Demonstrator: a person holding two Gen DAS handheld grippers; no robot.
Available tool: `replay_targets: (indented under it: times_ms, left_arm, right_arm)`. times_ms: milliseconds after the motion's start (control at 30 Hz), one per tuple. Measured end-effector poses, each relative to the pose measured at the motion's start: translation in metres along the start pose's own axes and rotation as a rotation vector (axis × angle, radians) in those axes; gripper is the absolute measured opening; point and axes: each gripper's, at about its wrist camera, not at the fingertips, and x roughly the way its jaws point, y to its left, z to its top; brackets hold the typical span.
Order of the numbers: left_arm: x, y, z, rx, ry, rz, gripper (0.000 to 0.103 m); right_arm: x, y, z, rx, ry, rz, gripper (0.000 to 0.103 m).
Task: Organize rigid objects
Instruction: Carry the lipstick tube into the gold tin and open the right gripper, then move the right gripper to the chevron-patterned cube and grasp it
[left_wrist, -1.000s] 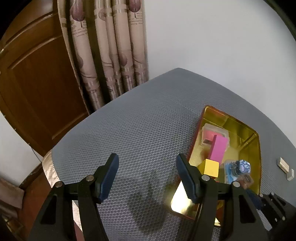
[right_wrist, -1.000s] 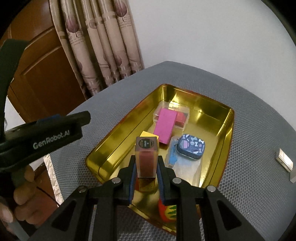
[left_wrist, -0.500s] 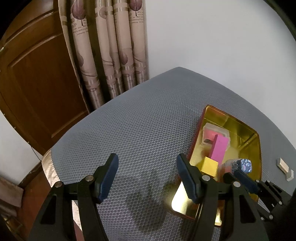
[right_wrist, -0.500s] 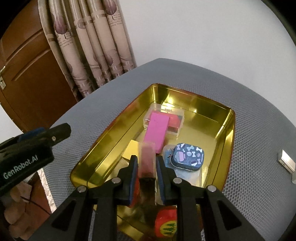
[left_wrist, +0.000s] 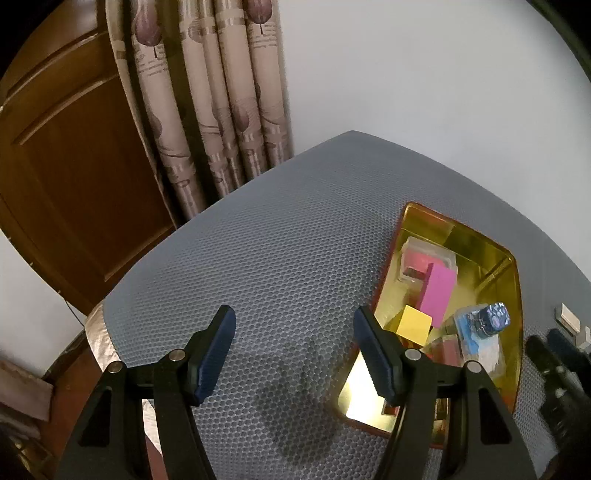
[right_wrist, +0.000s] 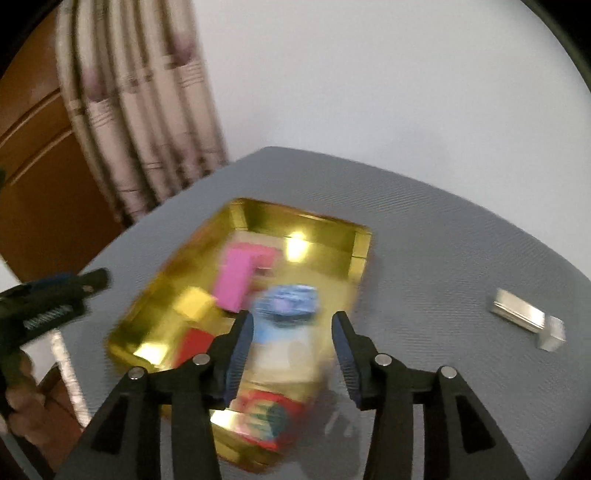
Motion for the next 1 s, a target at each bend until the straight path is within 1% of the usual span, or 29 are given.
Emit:
replay_targets:
  times_ms: [100,167,300,367,467,600,700,767,933,1000]
  left_arm:
    - [0.001,-0.002,0.000,0.004,0.003,0.001,0.063]
    - [0.002,-0.003,0.000,0.011,0.003,0.005,0.064]
    - [0.002,-0.007,-0.002,0.027,0.002,0.011,0.064]
    - [0.003,-0.010,-0.003,0.035,0.002,0.014,0.064]
    - [0.003,-0.018,-0.006,0.055,0.000,0.019,0.064]
    - [0.003,-0.026,-0.008,0.085,-0.004,0.027,0.064]
    - [0.002,-0.029,-0.010,0.104,-0.010,0.015,0.064]
    - [0.001,-0.029,-0.010,0.109,-0.022,0.003,0.064]
    - [0.001,-0.031,-0.011,0.119,-0.044,0.019,0.064]
    - [0.002,-0.033,-0.012,0.127,-0.047,0.015,0.064]
  right_arm:
    - [-0.004,-0.037,-0.008,0.031,0.001,-0.093,0.047]
    - [-0.007,-0.060,-0.013,0.057,0.002,-0.131,0.047]
    - [-0.013,-0.119,-0.029,0.143,-0.002,-0.242,0.047]
    - [-0.015,-0.142,-0.038,0.180,0.000,-0.276,0.047]
    - [-0.009,-0.179,-0.050,0.235,0.026,-0.342,0.047]
    - [0.002,-0.205,-0.059,0.264,0.048,-0.372,0.047]
    - [0.011,-0.215,-0.061,0.278,0.052,-0.383,0.047]
    - [0.020,-0.218,-0.059,0.284,0.054,-0.395,0.047]
    - [0.040,-0.228,-0.050,0.286,0.054,-0.399,0.047]
    - [0.045,-0.232,-0.048,0.287,0.054,-0.392,0.047]
